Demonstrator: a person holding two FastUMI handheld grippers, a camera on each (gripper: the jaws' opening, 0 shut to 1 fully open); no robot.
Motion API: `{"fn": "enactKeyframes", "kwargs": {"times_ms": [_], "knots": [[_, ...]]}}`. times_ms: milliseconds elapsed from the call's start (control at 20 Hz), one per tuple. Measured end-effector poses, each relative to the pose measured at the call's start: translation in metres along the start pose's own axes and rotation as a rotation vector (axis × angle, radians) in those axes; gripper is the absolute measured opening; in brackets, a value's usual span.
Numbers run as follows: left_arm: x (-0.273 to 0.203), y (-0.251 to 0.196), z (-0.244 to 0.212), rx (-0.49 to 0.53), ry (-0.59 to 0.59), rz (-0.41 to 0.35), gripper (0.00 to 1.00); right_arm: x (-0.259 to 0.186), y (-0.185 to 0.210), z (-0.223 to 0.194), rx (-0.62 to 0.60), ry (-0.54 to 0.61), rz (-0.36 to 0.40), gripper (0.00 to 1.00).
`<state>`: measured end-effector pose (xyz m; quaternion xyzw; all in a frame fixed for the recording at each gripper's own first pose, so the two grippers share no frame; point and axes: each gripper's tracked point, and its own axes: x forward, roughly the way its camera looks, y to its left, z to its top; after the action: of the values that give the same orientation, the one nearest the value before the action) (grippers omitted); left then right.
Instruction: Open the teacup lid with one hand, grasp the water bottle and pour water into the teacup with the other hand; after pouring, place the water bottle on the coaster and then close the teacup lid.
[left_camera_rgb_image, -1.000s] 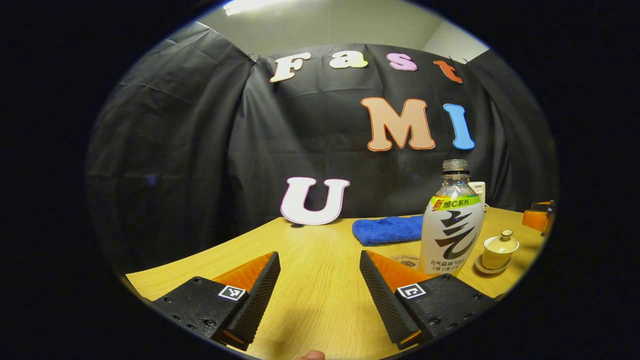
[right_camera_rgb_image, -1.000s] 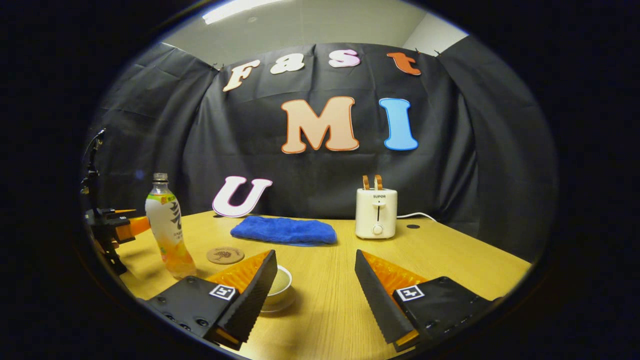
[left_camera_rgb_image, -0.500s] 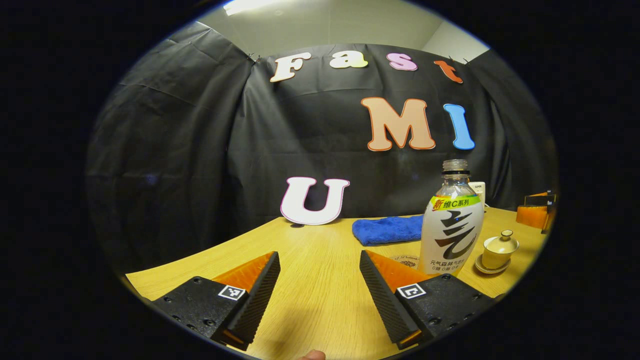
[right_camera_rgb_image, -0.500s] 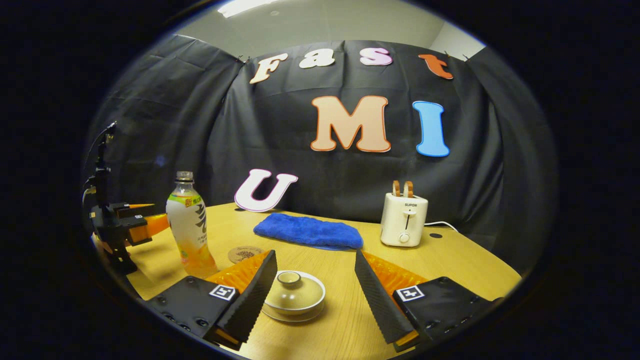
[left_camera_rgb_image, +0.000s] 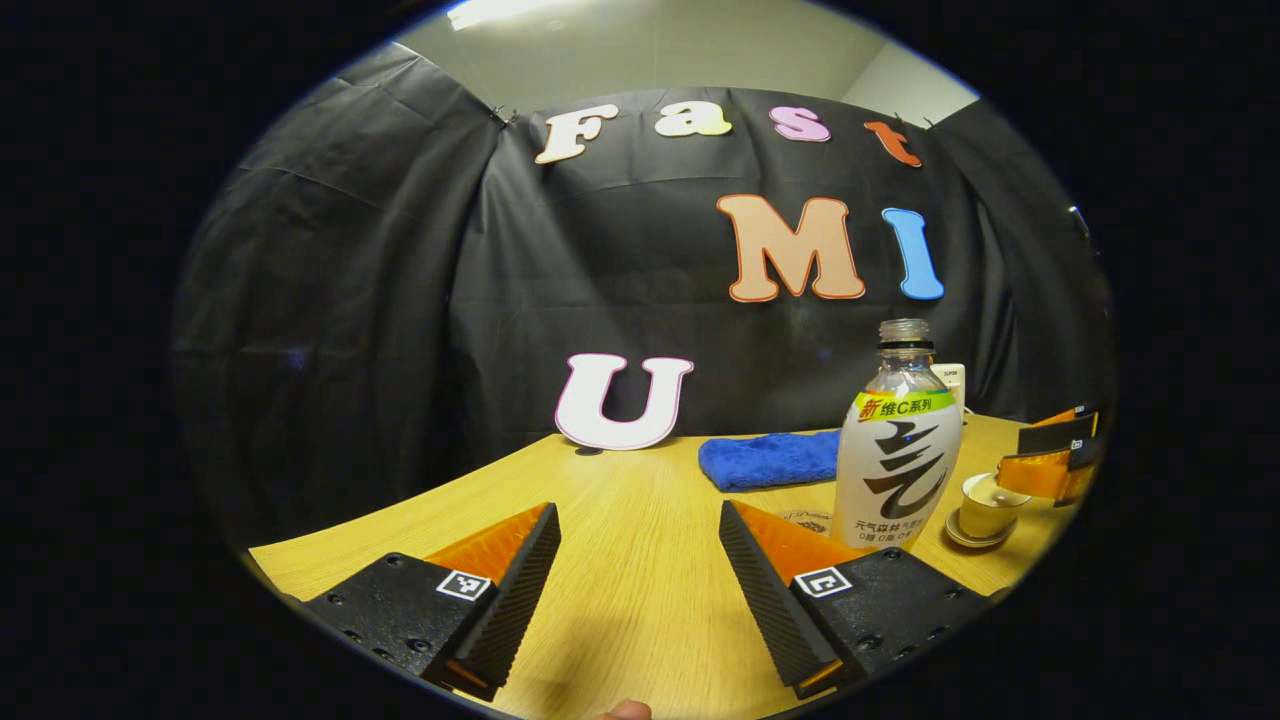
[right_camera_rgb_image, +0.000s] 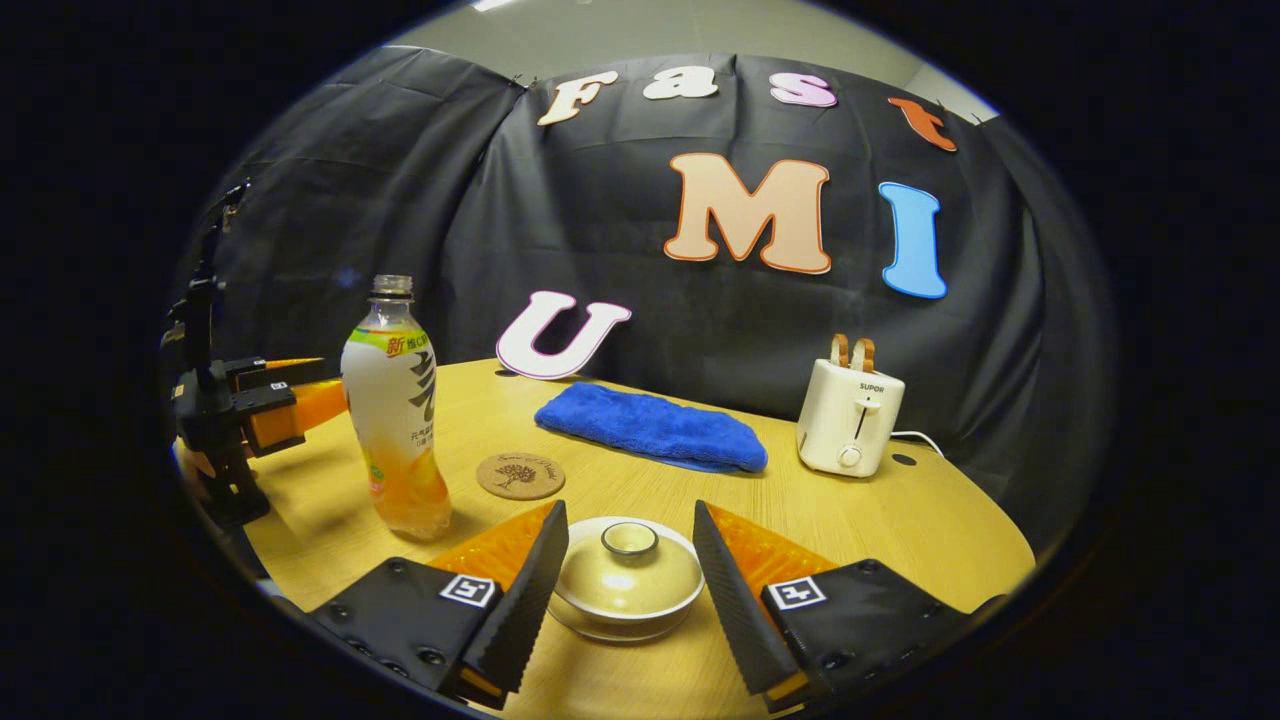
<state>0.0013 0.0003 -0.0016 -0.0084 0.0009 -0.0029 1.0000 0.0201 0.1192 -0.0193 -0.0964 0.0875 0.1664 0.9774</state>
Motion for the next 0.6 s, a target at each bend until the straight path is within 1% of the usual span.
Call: {"fn": "enactKeyframes", "kwargs": {"times_ms": [50,100,200,250,300,350,400,450,550,600], "knots": [[-0.0008,0.0000,0.0005,0.000,0.000,0.000,0.94,0.0012,0.0011,-0.0007,-0.004,0.006,0.003,0.77],[-0.0007,-0.0003,0.0007,0.000,0.000,-0.001,0.94,0.0000,0.0021,-0.0015,-0.008,0.010,-0.002,0.88],[-0.0010,-0.0005,0.0003,0.000,-0.001,-0.004,0.94,0.0042,0.0015,-0.0055,-0.003,0.021,-0.003,0.69],[-0.0008,-0.0004,0.0002,0.000,-0.001,-0.004,0.94,0.0038,-0.0010,-0.0073,-0.001,0.027,-0.006,0.50],[-0.0011,-0.0006,0.0003,0.000,-0.001,-0.005,0.94,0.0037,0.0000,-0.0100,0.001,0.031,-0.006,0.49],[-0.0011,-0.0003,0.0000,0.000,-0.001,-0.005,0.94,0.0041,-0.0001,-0.0101,0.008,0.032,-0.005,0.56],[-0.0010,-0.0003,-0.0001,0.001,-0.002,-0.005,0.94,0.0026,0.0037,-0.0085,0.013,0.031,0.010,0.57],[-0.0013,-0.0003,-0.0004,0.001,-0.002,-0.005,0.94,0.0060,0.0012,-0.0091,0.022,0.019,-0.006,0.50],[-0.0011,-0.0003,-0.0002,0.001,-0.002,-0.005,0.94,0.0056,0.0037,-0.0094,0.033,0.033,0.002,0.36],[-0.0008,-0.0002,0.0003,0.001,-0.002,-0.005,0.94,0.0055,0.0031,-0.0097,0.031,0.029,0.000,0.36]]}}
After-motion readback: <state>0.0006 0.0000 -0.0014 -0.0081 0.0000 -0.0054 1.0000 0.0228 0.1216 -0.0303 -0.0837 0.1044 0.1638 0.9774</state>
